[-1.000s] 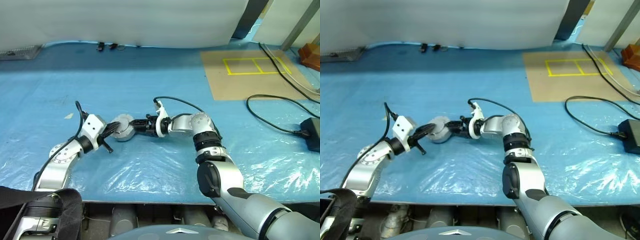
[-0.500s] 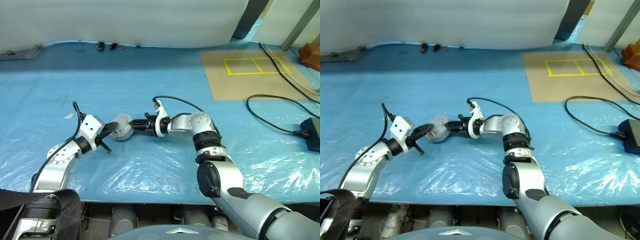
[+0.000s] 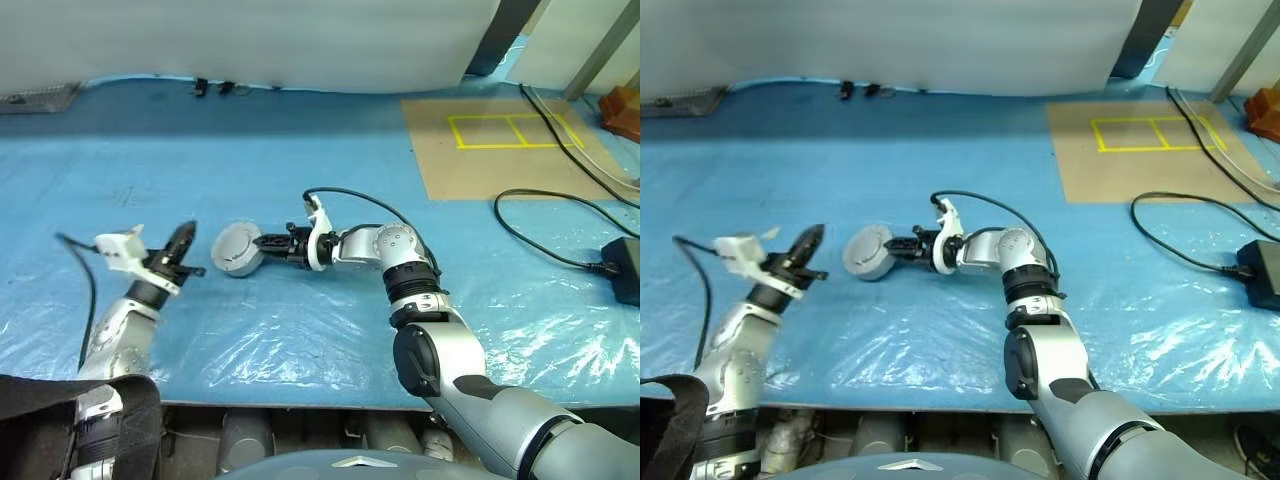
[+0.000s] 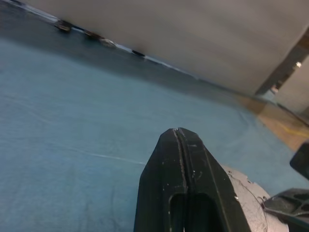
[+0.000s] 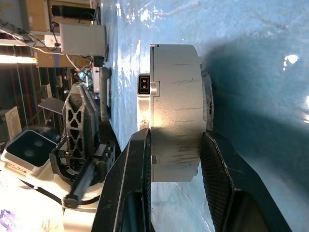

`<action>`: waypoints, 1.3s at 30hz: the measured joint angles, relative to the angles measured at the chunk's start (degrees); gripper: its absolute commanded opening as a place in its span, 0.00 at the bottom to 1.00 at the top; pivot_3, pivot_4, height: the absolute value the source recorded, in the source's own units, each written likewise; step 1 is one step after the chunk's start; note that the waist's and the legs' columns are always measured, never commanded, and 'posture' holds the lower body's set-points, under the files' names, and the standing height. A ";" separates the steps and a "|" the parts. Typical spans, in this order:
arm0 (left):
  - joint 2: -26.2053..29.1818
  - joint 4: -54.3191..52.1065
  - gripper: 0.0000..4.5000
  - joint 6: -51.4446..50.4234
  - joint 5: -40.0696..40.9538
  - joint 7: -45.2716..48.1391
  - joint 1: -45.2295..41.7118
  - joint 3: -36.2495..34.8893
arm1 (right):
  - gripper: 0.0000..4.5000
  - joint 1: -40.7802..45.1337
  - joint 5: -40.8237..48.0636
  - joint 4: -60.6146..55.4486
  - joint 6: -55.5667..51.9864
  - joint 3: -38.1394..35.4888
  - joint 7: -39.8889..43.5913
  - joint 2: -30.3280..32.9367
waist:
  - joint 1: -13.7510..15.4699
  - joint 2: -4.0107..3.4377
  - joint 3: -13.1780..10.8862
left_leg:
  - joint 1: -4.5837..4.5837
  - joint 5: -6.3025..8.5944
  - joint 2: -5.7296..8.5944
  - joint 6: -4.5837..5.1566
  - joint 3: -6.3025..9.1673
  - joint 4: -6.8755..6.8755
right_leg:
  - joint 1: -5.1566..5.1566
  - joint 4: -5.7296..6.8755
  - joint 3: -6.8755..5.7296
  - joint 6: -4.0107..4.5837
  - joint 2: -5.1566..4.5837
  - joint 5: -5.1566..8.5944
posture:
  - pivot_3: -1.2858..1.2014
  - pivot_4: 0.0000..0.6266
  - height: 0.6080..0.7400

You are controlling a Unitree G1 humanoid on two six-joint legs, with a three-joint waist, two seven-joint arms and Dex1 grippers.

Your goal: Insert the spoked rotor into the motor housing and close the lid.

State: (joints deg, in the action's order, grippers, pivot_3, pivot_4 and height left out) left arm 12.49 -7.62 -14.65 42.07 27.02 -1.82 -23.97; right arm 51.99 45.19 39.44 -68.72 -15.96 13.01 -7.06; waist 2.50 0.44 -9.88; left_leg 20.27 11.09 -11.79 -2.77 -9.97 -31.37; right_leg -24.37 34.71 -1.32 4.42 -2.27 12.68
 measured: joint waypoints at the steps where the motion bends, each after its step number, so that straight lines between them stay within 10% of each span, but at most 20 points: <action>1: -1.19 -0.80 0.00 -1.01 3.16 -1.33 0.44 -1.71 | 0.23 0.00 -0.05 -0.89 0.76 1.05 1.20 0.01 | -0.01 0.09 -0.07 | 0.06 0.00 0.00 0.00 0.01 -0.01 | -0.05 0.00 -0.02 -0.03 0.01 -0.02 | 0.52 0.24 1.00; 5: -3.21 -4.00 0.14 -4.83 10.97 -4.74 3.82 -3.64 | 0.23 0.47 0.46 -3.39 3.69 1.68 5.95 0.02 | 0.20 0.24 -0.14 | 0.10 0.01 -0.03 0.00 0.03 -0.03 | -0.06 0.00 -0.08 -0.07 0.00 -0.04 | 0.52 0.24 1.00; 16: -11.78 -7.26 0.99 -9.34 28.82 -14.00 3.36 -3.39 | 0.23 3.99 0.92 -2.86 7.65 1.14 11.79 -0.10 | 0.24 0.54 -0.33 | 0.14 0.00 -0.05 0.00 0.07 -0.18 | -0.06 0.04 -0.09 -0.13 0.06 -0.08 | 0.52 0.24 1.00; 35: -10.02 -6.31 0.99 -14.78 36.86 -14.82 -0.58 1.16 | 0.23 3.87 1.53 -6.59 1.85 3.33 14.82 -0.16 | 0.26 0.61 -0.37 | 0.17 0.00 -0.04 0.00 0.12 -0.36 | -0.05 0.13 -0.10 -0.24 0.06 -0.15 | 0.52 0.24 1.00; 39: -9.96 -5.55 0.78 -14.75 37.65 -14.74 -2.13 1.28 | 0.23 3.66 1.67 -6.73 1.82 3.37 14.81 -0.16 | 0.24 0.61 -0.37 | 0.18 0.00 -0.04 0.00 0.14 -0.43 | -0.05 0.17 -0.10 -0.24 0.06 -0.16 | 0.52 0.24 1.00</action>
State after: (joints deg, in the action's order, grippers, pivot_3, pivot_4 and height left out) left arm 2.53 -13.17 -29.41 79.72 12.28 -3.95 -22.69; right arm 55.65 46.86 32.71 -66.90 -12.60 27.83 -7.22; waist 2.74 1.05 -10.25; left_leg 20.45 11.09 -11.83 -2.77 -9.83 -31.80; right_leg -24.42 34.88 -1.42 4.17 -2.21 12.52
